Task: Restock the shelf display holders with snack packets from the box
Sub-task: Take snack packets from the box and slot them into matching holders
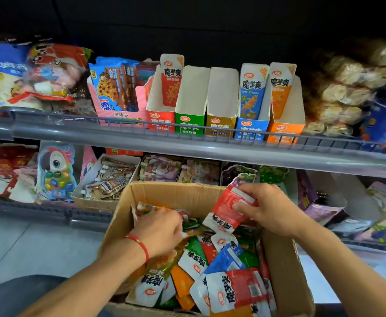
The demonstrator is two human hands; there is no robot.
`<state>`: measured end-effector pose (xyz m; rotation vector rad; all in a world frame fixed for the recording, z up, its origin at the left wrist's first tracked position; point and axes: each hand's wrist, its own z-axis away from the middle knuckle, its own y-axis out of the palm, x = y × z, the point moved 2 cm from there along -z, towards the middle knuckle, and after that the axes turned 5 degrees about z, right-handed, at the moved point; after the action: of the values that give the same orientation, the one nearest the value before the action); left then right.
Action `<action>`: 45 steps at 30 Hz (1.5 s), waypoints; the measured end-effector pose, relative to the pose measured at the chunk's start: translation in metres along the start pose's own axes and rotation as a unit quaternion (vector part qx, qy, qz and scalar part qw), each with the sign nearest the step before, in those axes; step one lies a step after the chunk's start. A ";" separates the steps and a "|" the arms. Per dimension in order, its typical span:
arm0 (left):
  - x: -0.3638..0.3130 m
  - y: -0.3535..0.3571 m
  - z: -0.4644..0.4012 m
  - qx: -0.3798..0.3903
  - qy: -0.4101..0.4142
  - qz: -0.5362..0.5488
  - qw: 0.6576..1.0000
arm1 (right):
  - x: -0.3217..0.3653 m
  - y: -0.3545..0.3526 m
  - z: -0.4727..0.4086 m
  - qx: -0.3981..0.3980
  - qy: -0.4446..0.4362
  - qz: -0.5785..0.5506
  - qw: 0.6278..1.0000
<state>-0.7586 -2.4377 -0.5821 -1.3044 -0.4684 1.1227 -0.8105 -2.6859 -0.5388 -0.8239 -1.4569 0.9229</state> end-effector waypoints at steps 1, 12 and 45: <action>0.002 -0.012 0.000 -0.036 -0.007 0.046 0.998 | -0.001 -0.005 0.001 -0.011 0.006 -0.006 1.000; -0.024 -0.029 0.006 -0.043 -0.069 0.658 0.749 | 0.044 0.015 0.014 -0.097 -0.017 -0.065 0.993; -0.012 -0.038 0.009 -0.031 -0.123 0.797 0.590 | 0.067 0.036 0.019 -0.138 -0.157 -0.054 0.976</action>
<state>-0.7567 -2.4380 -0.5416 -1.5005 0.7883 2.7934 -0.8361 -2.6120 -0.5416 -0.8151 -1.9183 0.8040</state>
